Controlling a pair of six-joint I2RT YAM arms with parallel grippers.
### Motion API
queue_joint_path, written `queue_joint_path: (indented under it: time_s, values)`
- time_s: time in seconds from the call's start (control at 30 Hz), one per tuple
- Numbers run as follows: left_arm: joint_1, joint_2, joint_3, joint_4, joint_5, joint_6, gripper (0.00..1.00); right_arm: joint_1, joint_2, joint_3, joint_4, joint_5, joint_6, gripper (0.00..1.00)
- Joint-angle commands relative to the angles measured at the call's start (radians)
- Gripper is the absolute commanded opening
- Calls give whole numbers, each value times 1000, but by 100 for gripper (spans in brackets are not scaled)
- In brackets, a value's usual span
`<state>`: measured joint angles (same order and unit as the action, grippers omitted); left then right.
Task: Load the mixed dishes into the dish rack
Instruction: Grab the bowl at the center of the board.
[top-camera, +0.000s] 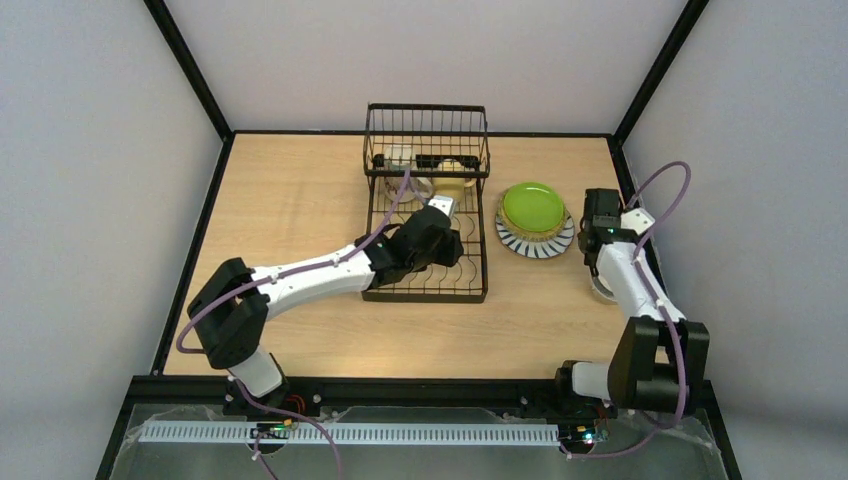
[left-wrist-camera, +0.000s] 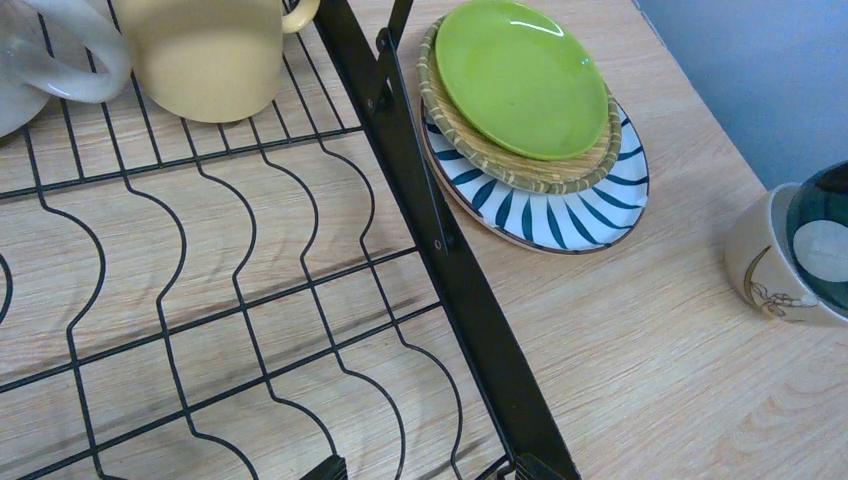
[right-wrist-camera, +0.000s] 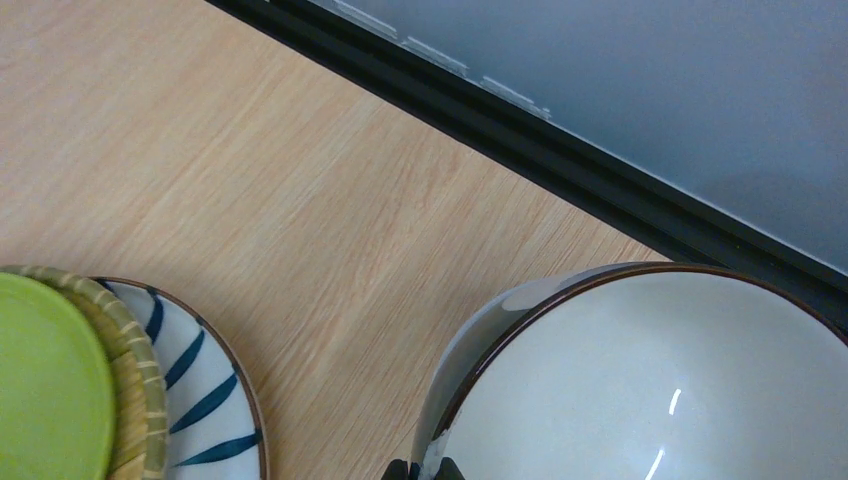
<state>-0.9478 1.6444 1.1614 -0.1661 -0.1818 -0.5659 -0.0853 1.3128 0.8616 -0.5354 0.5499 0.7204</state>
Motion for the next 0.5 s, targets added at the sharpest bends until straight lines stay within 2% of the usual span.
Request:
queue_joint_path:
  time_s: [0.0, 0.2, 0.47]
  values:
    - [6, -50, -21, -9, -6, -24, 96, -3, -89, 59, -17, -3, -38, 0]
    - [6, -87, -25, -22, 11, -52, 98, -3, -183, 106, -7, -97, -89, 0]
    - [3, -148, -22, -53, 67, -93, 99, -3, -255, 153, 43, -397, -91, 0]
